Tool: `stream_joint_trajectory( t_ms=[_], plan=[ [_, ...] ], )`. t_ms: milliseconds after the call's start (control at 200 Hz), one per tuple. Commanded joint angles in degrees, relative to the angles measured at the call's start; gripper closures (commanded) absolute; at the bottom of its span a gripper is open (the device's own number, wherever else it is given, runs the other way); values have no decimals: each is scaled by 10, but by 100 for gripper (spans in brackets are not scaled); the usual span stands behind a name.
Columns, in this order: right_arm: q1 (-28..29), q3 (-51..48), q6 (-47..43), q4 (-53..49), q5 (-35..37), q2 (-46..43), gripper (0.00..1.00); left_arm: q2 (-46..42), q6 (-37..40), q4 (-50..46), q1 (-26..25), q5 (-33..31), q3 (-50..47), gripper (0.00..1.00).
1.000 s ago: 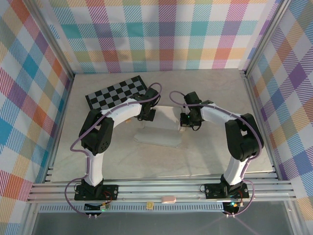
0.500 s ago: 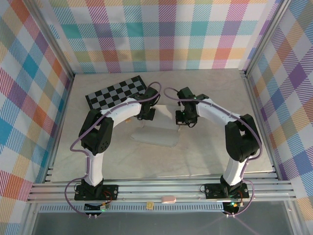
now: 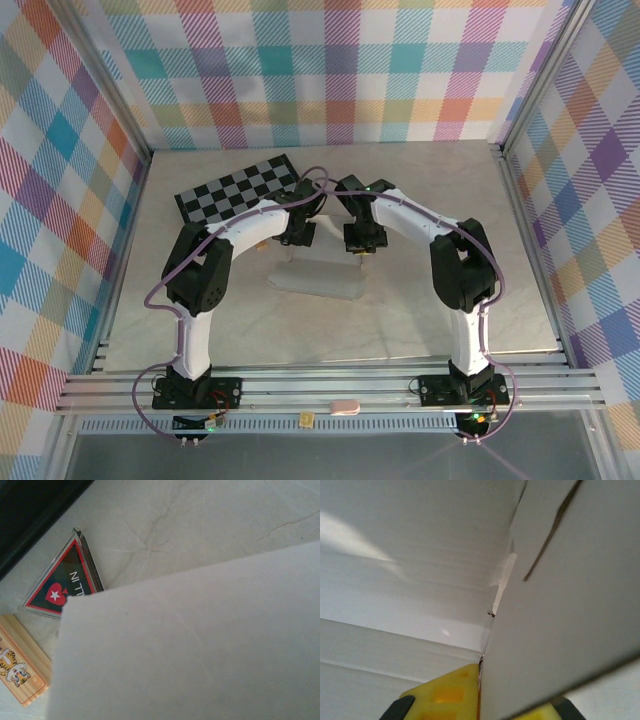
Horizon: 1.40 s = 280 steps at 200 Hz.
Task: Fold the paper box
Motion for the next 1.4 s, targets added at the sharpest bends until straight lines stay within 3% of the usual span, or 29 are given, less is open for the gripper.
stream_joint_trajectory(
  t_ms=[0, 165, 275, 355, 435, 515, 600, 810, 1050, 1395],
  plan=[
    [16, 34, 17, 3, -24, -3, 85, 7, 5, -6, -11, 0, 0, 100],
    [-2, -2, -22, 58, -69, -47, 68, 1, 12, -1, -9, 0, -9, 100],
    [-49, -68, -75, 147, -209, -105, 50, -13, 15, 15, 1, 18, -33, 100],
    [-96, -113, -102, 208, -360, -150, 41, -21, 18, 21, 9, 33, -46, 100],
    [-150, -156, -93, 278, -491, -193, 38, -28, 23, 26, 13, 41, -54, 100],
    [-206, -194, -66, 335, -546, -228, 36, -31, 26, 25, 16, 44, -57, 100],
    [-259, -222, -51, 348, -525, -240, 38, -33, 25, 26, 17, 46, -61, 100],
    [-341, -309, -42, 395, -505, -179, 61, -37, 22, 34, 21, 59, -71, 100],
    [-339, -363, -4, 521, -575, -103, 68, -36, 22, 32, 25, 70, -71, 100],
    [-296, -343, -30, 529, -602, -46, 68, -27, 25, 29, 25, 75, -62, 100]
  ],
)
